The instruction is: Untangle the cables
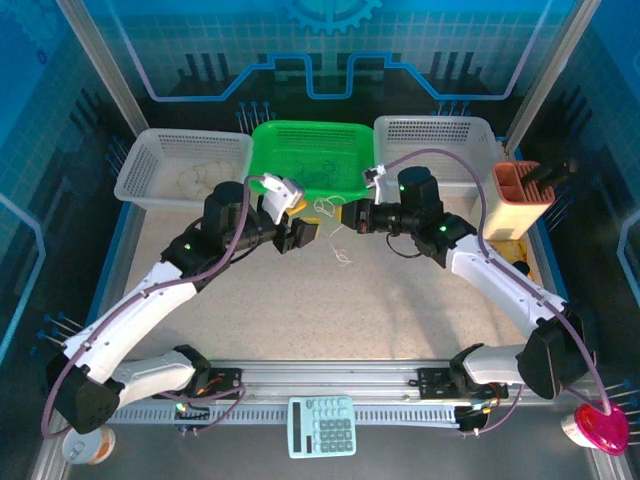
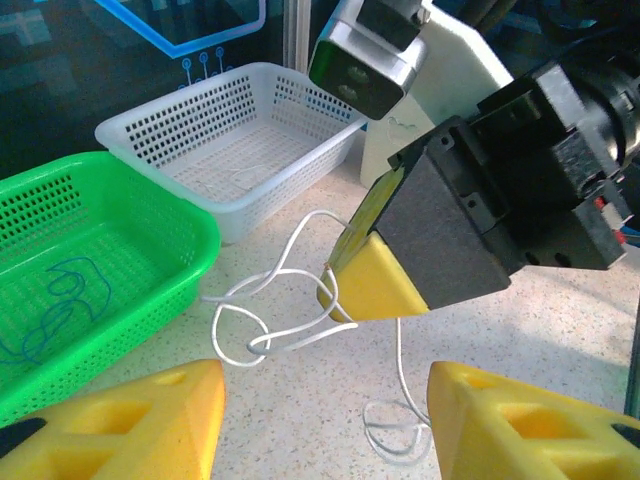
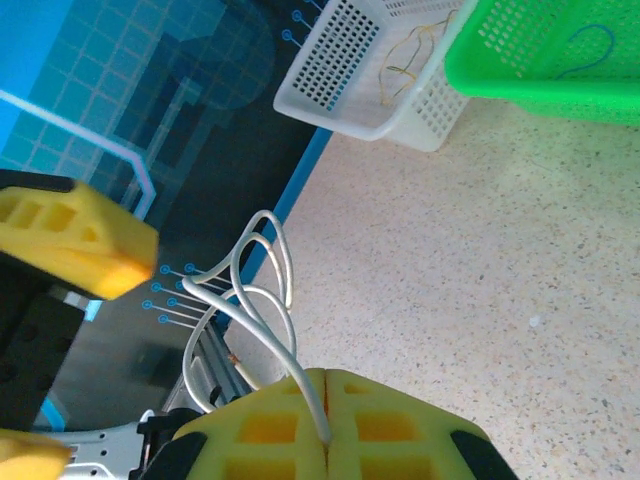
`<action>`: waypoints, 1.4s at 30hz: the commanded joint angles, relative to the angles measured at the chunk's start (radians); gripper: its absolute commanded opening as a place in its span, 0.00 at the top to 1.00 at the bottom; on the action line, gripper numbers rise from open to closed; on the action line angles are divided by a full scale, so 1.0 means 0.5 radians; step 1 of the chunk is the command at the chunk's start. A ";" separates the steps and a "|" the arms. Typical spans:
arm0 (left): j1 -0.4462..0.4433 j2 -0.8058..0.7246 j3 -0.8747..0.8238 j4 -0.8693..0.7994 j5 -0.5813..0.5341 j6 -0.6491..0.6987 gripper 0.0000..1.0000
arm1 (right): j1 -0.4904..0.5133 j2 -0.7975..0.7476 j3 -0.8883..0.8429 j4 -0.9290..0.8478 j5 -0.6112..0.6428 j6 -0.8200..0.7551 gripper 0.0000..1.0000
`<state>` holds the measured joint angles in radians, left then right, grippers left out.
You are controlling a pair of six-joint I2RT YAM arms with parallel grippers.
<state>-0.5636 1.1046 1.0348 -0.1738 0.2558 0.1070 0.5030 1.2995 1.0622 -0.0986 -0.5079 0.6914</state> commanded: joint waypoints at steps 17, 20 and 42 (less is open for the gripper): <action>0.066 0.015 -0.575 0.960 0.187 -1.305 0.17 | -0.009 -0.105 0.281 0.281 -0.118 0.090 1.00; 0.069 0.067 -0.568 1.059 0.261 -1.390 0.16 | -0.008 -0.102 0.269 0.336 -0.125 0.132 1.00; 0.060 0.208 -0.651 1.525 0.401 -1.894 0.12 | 0.035 -0.034 0.245 0.437 -0.092 0.168 1.00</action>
<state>-0.5331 1.2110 0.7223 0.5446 0.4252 -0.8089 0.5060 1.2766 1.1736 0.0841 -0.5568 0.7677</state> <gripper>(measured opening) 0.874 0.064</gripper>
